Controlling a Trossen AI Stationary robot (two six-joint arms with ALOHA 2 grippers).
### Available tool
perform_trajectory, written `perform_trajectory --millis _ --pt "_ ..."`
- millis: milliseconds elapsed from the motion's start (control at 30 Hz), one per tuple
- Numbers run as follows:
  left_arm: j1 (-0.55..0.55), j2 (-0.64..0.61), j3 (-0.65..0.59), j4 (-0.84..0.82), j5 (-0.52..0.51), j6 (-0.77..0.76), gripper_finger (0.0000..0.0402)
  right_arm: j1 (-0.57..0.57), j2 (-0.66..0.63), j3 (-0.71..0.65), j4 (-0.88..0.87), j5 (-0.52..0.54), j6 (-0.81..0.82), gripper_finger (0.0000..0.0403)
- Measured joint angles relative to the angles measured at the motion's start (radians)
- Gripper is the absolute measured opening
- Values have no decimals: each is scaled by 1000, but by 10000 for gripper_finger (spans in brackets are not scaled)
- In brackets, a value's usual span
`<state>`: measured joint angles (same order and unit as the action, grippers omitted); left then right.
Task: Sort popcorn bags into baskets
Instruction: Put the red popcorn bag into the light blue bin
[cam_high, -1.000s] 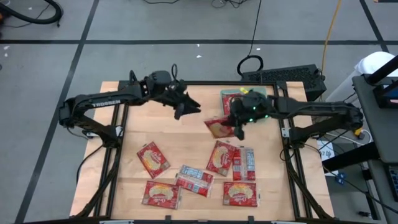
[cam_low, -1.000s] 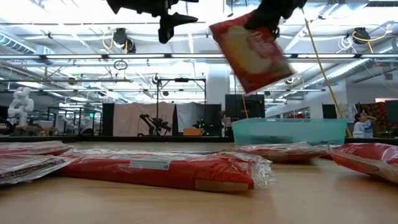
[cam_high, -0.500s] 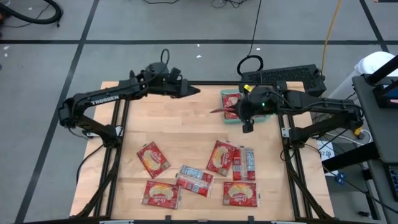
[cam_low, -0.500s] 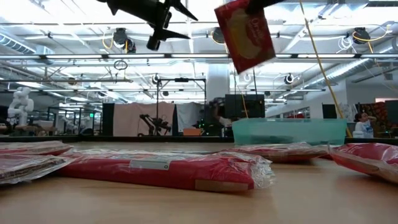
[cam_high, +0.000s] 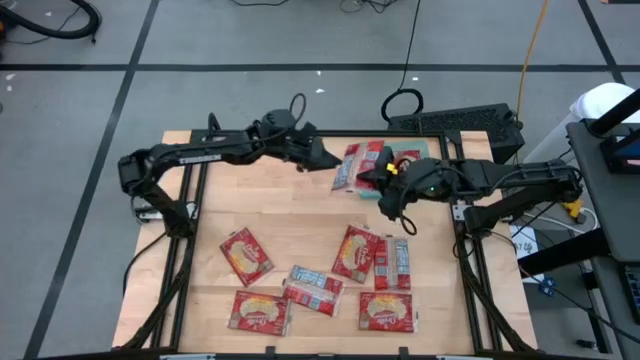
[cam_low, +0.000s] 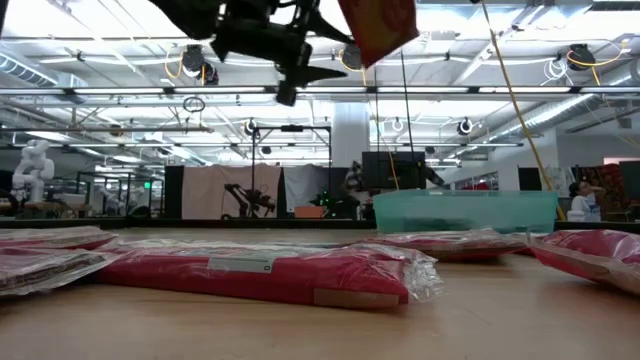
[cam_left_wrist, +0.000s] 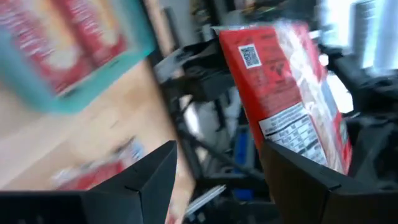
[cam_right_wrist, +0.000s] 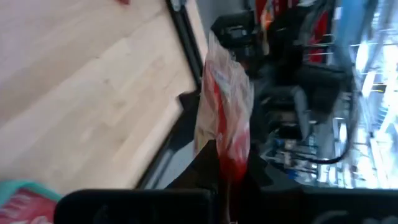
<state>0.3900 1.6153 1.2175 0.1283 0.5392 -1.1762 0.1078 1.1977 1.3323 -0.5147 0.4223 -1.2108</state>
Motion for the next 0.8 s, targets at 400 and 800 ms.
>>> perform_trajectory --millis 400,800 --pt "-13 106 -1 382 19 -142 234 -1 0 1 18 5 -63 9" --pt "41 104 0 463 166 -195 235 -1 1 0 29 48 -111 9"
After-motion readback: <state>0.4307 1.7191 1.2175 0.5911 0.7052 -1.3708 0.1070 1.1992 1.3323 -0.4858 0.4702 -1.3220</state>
